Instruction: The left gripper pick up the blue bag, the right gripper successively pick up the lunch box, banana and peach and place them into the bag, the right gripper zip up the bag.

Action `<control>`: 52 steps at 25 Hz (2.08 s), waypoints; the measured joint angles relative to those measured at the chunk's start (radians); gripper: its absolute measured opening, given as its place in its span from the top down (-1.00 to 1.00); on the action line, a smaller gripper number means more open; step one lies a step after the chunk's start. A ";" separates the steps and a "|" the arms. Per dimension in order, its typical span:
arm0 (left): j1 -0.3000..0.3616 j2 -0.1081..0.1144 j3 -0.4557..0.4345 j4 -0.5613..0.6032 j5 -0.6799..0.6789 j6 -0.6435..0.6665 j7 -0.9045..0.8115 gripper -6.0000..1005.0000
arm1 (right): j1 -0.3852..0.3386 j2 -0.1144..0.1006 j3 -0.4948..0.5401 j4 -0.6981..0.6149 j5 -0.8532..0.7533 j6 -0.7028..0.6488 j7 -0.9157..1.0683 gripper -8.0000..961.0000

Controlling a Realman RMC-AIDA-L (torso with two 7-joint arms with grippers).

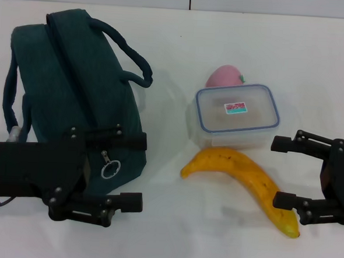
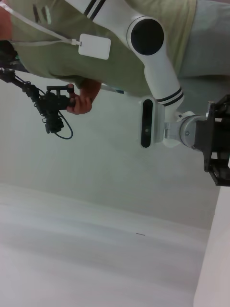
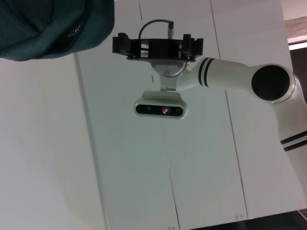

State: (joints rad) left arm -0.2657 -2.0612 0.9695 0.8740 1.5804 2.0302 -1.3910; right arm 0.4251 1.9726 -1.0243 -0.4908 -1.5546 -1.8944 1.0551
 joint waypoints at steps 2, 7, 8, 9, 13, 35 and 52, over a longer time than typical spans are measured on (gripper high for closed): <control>0.000 -0.001 0.000 0.000 -0.001 0.000 -0.002 -0.77 | 0.001 -0.001 0.000 0.000 0.000 0.000 0.000 -0.85; 0.000 -0.003 0.000 0.000 -0.001 -0.001 0.001 -0.77 | 0.015 -0.003 0.000 0.002 -0.002 0.001 0.001 -0.85; 0.000 -0.003 0.000 0.000 -0.001 -0.001 0.001 -0.77 | 0.015 -0.004 0.000 0.003 -0.003 0.001 0.001 -0.85; -0.001 -0.003 0.000 0.000 -0.001 -0.001 0.001 -0.77 | 0.016 -0.004 0.000 0.003 -0.003 0.002 0.002 -0.85; -0.003 -0.003 0.000 0.001 -0.013 -0.001 0.001 -0.77 | 0.016 -0.004 0.006 0.002 -0.001 0.013 0.002 -0.85; -0.109 0.088 -0.440 -0.061 -0.207 -0.187 -0.230 -0.77 | -0.004 0.000 0.086 0.020 0.001 0.042 0.000 -0.84; -0.148 0.193 -0.441 0.396 0.312 -0.443 -0.921 -0.77 | -0.003 0.003 0.105 0.025 0.001 0.055 0.001 -0.84</control>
State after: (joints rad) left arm -0.4133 -1.8682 0.5281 1.2701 1.8924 1.5875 -2.3116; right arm 0.4225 1.9752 -0.9189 -0.4662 -1.5539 -1.8394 1.0556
